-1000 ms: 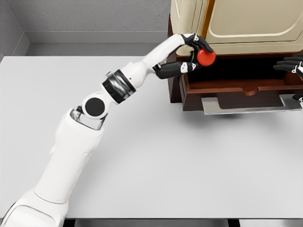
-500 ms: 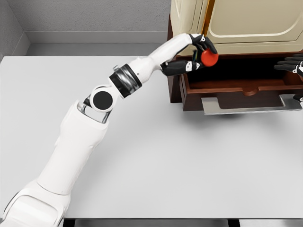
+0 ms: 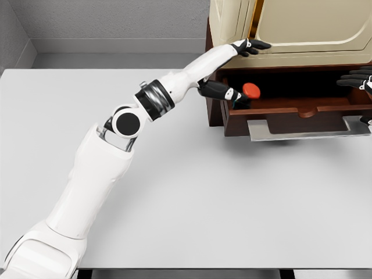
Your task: Put the switch into the drawer with left arm, and close the drawer with right arm
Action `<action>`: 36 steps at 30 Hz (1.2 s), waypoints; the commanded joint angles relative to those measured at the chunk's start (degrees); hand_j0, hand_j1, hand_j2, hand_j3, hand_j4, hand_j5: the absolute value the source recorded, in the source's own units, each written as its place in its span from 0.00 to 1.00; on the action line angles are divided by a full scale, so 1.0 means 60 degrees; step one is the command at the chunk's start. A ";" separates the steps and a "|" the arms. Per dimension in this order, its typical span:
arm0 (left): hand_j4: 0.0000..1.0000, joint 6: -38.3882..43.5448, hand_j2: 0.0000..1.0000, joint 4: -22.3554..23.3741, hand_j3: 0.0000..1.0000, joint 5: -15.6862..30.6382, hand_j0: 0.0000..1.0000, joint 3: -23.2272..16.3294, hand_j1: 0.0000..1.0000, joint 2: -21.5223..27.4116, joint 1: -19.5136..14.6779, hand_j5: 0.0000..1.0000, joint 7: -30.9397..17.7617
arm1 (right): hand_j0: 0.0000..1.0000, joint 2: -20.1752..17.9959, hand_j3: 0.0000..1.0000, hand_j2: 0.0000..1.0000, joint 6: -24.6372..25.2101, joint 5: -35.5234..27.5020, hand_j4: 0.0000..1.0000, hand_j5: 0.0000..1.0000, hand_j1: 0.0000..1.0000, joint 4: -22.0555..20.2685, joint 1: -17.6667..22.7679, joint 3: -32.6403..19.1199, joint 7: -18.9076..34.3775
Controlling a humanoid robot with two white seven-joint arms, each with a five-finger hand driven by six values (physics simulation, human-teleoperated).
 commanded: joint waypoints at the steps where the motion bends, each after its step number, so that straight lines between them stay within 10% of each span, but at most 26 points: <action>1: 1.00 0.0002 1.00 0.0016 1.00 -0.0304 1.00 0.0021 1.00 0.0012 0.0000 1.00 0.0028 | 0.91 -0.0021 0.91 0.91 -0.0004 -0.0063 0.91 0.91 0.91 0.0007 0.0000 -0.0003 -0.0006; 36: 1.00 -0.0013 1.00 -0.1156 1.00 -0.0406 1.00 0.0225 1.00 0.0378 0.0483 1.00 0.0028 | 0.91 -0.0007 0.91 0.91 -0.0004 -0.0063 0.91 0.91 0.91 0.0212 0.0059 -0.0003 -0.0006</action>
